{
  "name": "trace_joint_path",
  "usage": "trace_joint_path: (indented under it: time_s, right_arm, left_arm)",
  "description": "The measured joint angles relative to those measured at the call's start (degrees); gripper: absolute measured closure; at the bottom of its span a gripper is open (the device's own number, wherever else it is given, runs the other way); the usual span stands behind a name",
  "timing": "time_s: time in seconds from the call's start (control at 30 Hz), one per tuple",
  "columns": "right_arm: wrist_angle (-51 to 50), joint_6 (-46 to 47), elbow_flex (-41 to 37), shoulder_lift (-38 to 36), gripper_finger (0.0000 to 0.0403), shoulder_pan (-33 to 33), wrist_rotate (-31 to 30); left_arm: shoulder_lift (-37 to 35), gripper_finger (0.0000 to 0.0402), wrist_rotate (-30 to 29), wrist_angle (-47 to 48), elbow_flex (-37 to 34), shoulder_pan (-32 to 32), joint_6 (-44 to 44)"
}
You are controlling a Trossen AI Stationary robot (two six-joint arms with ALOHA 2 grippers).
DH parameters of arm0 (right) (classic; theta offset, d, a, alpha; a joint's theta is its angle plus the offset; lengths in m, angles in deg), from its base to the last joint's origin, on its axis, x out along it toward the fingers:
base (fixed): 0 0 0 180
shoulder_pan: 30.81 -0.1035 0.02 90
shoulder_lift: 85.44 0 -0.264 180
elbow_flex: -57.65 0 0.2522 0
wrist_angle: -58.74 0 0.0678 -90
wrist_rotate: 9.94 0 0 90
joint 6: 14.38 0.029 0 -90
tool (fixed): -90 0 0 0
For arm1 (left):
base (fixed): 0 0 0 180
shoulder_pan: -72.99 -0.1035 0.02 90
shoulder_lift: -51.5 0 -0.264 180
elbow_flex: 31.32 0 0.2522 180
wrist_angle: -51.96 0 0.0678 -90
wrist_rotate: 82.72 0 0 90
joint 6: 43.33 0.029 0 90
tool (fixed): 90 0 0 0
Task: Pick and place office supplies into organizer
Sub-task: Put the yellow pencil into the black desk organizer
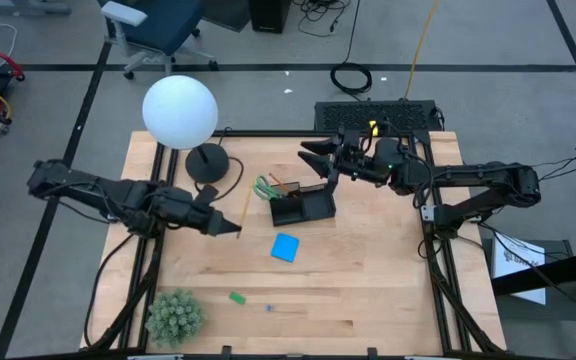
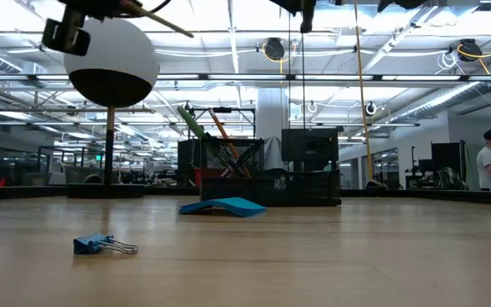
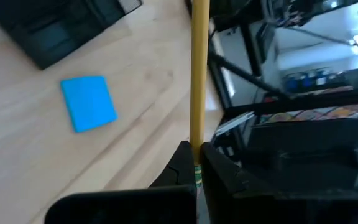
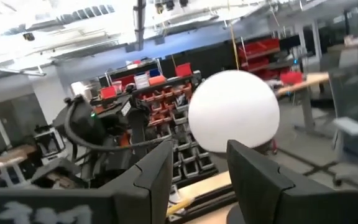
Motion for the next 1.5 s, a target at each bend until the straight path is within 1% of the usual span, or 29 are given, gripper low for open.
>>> trace_joint_path:
  time_s: [0.13, 0.4, 0.53, 0.7, 0.77, 0.9, 0.97, 1.1, 1.17, 1.3, 1.43, 1.5]
  right_arm:
    - [1.71, -7.02, 0.0, 0.0, 0.0254, -1.07, 0.12]
    - [4.31, -29.95, 0.0, 0.0, 0.0238, -5.83, -0.42]
    - [3.14, -40.96, 0.0, 0.0, 0.0225, -8.49, -5.71]
    - [0.35, -60.91, 0.0, -0.04, 0.0206, -11.51, -12.53]
    - [-0.02, -66.49, 0.0, -0.02, 0.02, -12.42, -15.08]
    - [-0.69, -70.94, 0.0, -0.04, 0.0192, -13.32, -18.05]
    - [-3.12, -75.24, 0.0, -0.04, 0.0188, -13.55, -18.06]
    - [-7.49, -80.63, 0.0, -0.04, 0.0184, -14.29, -18.02]
    - [-9.22, -82.92, 0.0, -0.04, 0.0183, -14.8, -17.94]
    - [-9.71, -86.88, 0.0, -0.02, 0.0183, -15.42, -17.81]
    - [-9.64, -89.31, 0.0, -0.02, 0.0183, -15.35, -17.74]
    - [-9.47, -90.23, 0.0, -0.02, 0.0183, -15.31, -16.54]
  left_arm:
    - [-0.18, 0.0401, 2.65, -4.91, 0.0, -2.19, 0.03]
    - [-0.13, 0.0401, 9.14, -9.88, -0.02, -5.77, -0.92]
    - [-0.14, 0.0401, 12.13, -13.57, -0.02, -7.12, -1.16]
    - [-0.14, 0.0401, 14.24, -17.24, -0.02, -8.52, -3.02]
    - [-0.14, 0.0401, 15.1, -17.45, -0.02, -9.11, -3.74]
    - [-0.12, 0.0401, 16.39, -17.64, -0.02, -9.86, -4.89]
    - [-0.12, 0.0401, 16.58, -18.23, -0.02, -10.05, -5.33]
    - [-0.1, 0.0401, 16.72, -19.1, -0.02, -10.11, -6.62]
    - [0.06, 0.0401, 17.68, -19.1, -0.02, -10.11, -7.15]
    - [0.71, 0.0401, 18.93, -19.46, -0.02, -10.11, -8.8]
    - [2.51, 0.0401, 19.31, -22.71, -0.02, -10.11, -10.54]
    - [4.04, 0.0401, 19.96, -26.38, -0.01, -10.13, -11.56]
